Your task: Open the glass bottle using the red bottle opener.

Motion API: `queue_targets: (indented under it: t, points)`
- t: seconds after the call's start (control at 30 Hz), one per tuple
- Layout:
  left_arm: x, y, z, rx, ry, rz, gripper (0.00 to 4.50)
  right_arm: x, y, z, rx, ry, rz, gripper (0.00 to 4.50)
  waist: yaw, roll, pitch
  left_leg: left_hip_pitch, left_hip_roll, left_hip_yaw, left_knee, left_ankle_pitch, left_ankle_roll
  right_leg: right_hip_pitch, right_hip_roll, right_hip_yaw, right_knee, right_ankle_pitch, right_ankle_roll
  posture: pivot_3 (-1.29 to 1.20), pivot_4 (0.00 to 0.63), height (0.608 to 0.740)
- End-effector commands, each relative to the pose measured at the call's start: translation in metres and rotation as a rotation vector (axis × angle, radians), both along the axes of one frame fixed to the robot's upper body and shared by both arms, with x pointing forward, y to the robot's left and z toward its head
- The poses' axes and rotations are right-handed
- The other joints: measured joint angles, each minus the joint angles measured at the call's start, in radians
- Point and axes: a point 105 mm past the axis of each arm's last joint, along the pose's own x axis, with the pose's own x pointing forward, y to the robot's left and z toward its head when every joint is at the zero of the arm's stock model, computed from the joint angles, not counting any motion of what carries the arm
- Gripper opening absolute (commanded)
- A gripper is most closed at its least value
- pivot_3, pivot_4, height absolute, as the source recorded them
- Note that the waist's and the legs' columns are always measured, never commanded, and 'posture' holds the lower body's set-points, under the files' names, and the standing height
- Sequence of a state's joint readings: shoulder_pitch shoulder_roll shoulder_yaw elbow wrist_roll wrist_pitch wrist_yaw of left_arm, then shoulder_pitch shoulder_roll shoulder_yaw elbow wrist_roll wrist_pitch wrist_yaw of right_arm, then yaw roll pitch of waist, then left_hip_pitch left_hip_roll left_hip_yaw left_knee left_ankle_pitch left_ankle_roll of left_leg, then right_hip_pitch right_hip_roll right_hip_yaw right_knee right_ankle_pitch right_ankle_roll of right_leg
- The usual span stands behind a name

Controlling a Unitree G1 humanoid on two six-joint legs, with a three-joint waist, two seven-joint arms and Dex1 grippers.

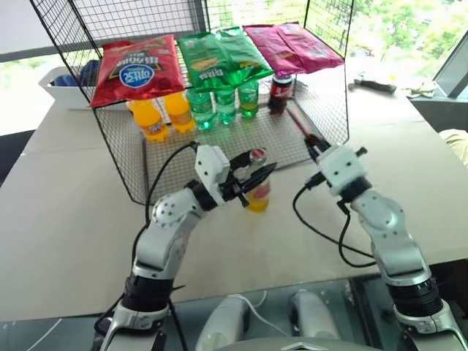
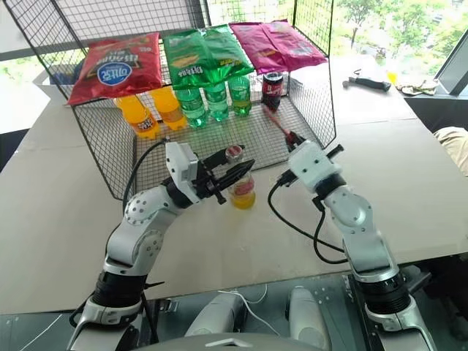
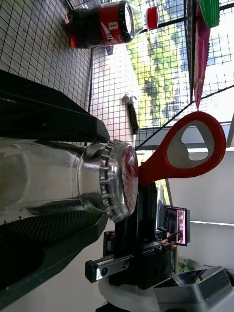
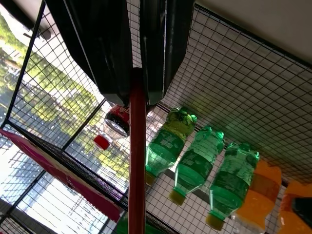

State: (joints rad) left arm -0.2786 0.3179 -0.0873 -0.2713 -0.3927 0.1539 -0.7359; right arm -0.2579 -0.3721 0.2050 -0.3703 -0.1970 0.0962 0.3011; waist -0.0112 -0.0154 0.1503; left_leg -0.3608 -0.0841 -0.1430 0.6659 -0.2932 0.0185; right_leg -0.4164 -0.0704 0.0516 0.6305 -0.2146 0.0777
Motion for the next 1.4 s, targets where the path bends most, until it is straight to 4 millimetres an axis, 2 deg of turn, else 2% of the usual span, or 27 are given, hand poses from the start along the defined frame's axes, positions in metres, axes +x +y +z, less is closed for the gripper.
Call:
queue_targets:
  t: [0.03, 0.23, 0.5, 0.63, 0.87, 1.1, 1.23, 1.4]
  points:
    - [0.004, 0.002, -0.016, 0.046, 0.047, 0.014, 1.43, -0.01, 0.01, -0.002, -0.1, -0.108, 0.049, 0.0, 0.0, 0.0, 0.0, 0.0, 0.0, 0.0, 0.0, 0.0, 0.0, 0.0, 0.0, 0.0, 0.0, 0.0, 0.0, 0.0, 0.15, 0.74]
    - [0.006, 0.004, -0.021, 0.058, 0.065, 0.019, 1.43, -0.02, 0.015, -0.023, -0.212, -0.214, 0.096, 0.0, 0.0, 0.0, -0.001, 0.001, 0.0, 0.0, 0.0, 0.0, 0.0, 0.002, 0.0, 0.0, 0.0, 0.0, 0.0, 0.0, 0.15, 0.74]
    - [0.009, 0.005, -0.023, 0.058, 0.086, 0.019, 1.43, -0.016, 0.018, -0.019, -0.193, -0.369, 0.071, 0.0, -0.001, 0.0, -0.002, 0.005, 0.0, 0.0, 0.0, 0.0, -0.001, 0.005, 0.001, 0.0, 0.0, 0.0, 0.0, 0.0, 0.15, 0.74]
    - [0.008, 0.006, -0.026, 0.068, 0.097, 0.016, 1.43, -0.014, 0.026, -0.013, -0.218, -0.439, 0.093, 0.0, -0.001, 0.0, -0.002, 0.006, 0.0, 0.001, 0.0, 0.0, -0.001, 0.005, 0.001, 0.001, 0.0, 0.0, 0.0, 0.0, 0.15, 0.74]
    - [0.008, 0.006, -0.026, 0.064, 0.099, 0.02, 1.43, -0.012, 0.034, -0.041, -0.324, -0.394, 0.166, 0.0, -0.002, 0.0, -0.003, 0.007, 0.0, 0.001, -0.001, 0.0, -0.001, 0.005, 0.001, 0.001, 0.0, 0.0, 0.0, 0.0, 0.15, 0.74]
    - [0.009, 0.006, -0.028, 0.066, 0.113, 0.027, 1.43, -0.013, 0.048, -0.059, -0.396, -0.366, 0.284, 0.0, -0.006, 0.001, -0.003, 0.018, 0.001, 0.001, -0.003, 0.0, 0.0, 0.016, 0.002, 0.001, -0.001, 0.0, 0.0, 0.0, 0.15, 0.74]
    - [0.008, 0.006, -0.029, 0.066, 0.125, 0.025, 1.43, -0.01, 0.048, -0.056, -0.394, -0.372, 0.285, 0.0, -0.006, 0.001, -0.004, 0.019, 0.002, 0.001, -0.003, 0.0, 0.0, 0.018, 0.002, 0.001, -0.002, 0.0, 0.0, 0.0, 0.15, 0.74]
    - [0.011, 0.009, -0.03, 0.07, 0.106, 0.055, 1.43, 0.0, 0.037, -0.038, -0.333, -0.41, 0.216, 0.0, -0.006, 0.002, -0.005, 0.021, 0.002, 0.001, -0.005, 0.0, 0.0, 0.019, 0.002, 0.001, -0.003, 0.0, 0.0, 0.0, 0.15, 0.74]
